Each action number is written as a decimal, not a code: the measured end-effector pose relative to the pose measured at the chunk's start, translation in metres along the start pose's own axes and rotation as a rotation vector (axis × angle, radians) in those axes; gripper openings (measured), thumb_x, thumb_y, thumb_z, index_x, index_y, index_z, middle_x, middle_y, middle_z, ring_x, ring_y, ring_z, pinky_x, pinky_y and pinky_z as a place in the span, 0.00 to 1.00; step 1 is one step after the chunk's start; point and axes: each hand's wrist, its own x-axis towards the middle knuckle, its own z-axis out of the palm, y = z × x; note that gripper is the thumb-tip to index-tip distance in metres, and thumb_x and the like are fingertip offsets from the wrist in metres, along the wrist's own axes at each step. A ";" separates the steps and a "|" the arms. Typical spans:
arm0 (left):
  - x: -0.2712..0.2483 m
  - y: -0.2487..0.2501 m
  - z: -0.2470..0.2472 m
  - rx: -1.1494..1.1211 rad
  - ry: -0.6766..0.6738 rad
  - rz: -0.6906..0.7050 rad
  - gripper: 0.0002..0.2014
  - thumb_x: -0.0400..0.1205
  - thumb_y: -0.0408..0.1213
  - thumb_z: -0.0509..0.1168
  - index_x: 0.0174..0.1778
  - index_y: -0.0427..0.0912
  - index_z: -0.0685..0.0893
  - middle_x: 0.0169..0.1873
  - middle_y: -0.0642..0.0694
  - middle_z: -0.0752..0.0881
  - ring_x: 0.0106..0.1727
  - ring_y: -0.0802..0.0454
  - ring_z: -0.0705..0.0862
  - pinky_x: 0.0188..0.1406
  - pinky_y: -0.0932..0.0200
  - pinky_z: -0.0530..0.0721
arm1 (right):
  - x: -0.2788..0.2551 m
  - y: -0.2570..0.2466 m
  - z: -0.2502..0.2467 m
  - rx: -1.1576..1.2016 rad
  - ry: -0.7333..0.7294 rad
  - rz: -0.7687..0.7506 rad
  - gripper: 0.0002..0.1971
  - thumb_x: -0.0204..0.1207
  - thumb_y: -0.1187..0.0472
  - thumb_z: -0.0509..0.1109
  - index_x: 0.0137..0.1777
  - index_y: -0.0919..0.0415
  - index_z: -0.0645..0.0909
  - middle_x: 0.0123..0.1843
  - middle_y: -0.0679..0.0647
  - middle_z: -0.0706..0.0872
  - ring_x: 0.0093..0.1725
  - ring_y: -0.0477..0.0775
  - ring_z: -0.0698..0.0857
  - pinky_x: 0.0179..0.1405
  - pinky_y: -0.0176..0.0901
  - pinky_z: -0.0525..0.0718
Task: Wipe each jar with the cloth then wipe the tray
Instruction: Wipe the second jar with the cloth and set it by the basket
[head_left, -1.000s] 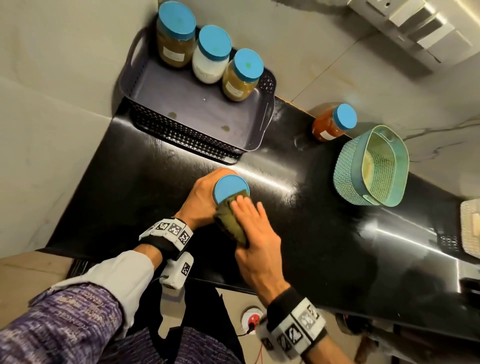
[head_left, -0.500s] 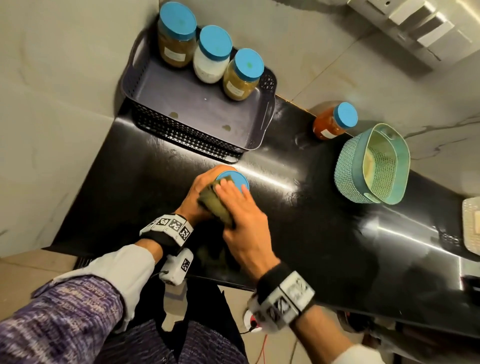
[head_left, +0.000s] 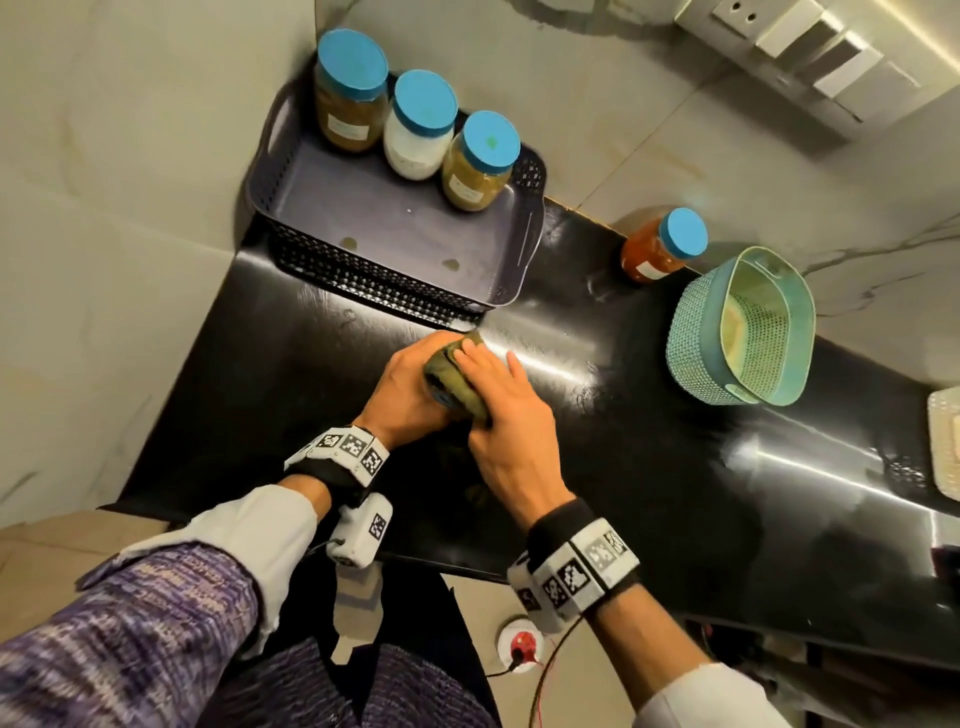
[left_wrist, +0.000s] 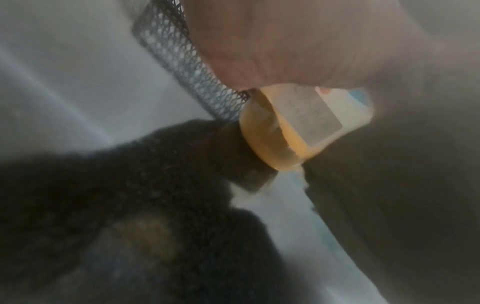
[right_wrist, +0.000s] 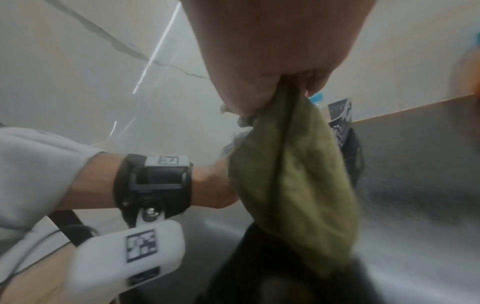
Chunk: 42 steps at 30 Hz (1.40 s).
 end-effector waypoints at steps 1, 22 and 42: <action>0.000 -0.001 0.000 0.009 -0.002 -0.012 0.27 0.70 0.34 0.82 0.66 0.37 0.86 0.60 0.44 0.90 0.62 0.44 0.90 0.66 0.37 0.86 | -0.012 0.001 -0.002 -0.003 0.013 0.016 0.43 0.59 0.80 0.66 0.79 0.58 0.79 0.82 0.55 0.78 0.84 0.51 0.72 0.90 0.53 0.59; 0.023 0.139 -0.007 -0.448 0.127 -0.214 0.32 0.60 0.44 0.84 0.60 0.37 0.91 0.53 0.34 0.94 0.53 0.42 0.91 0.60 0.36 0.89 | -0.007 -0.046 -0.117 1.329 0.343 0.434 0.10 0.84 0.62 0.67 0.55 0.59 0.91 0.54 0.60 0.94 0.53 0.57 0.93 0.51 0.50 0.93; 0.030 0.246 -0.006 -0.658 0.268 -0.200 0.36 0.63 0.54 0.86 0.60 0.31 0.91 0.49 0.37 0.95 0.51 0.38 0.94 0.48 0.49 0.94 | -0.005 -0.127 -0.128 0.618 0.505 -0.151 0.16 0.84 0.75 0.67 0.63 0.56 0.86 0.49 0.47 0.91 0.51 0.48 0.91 0.49 0.43 0.89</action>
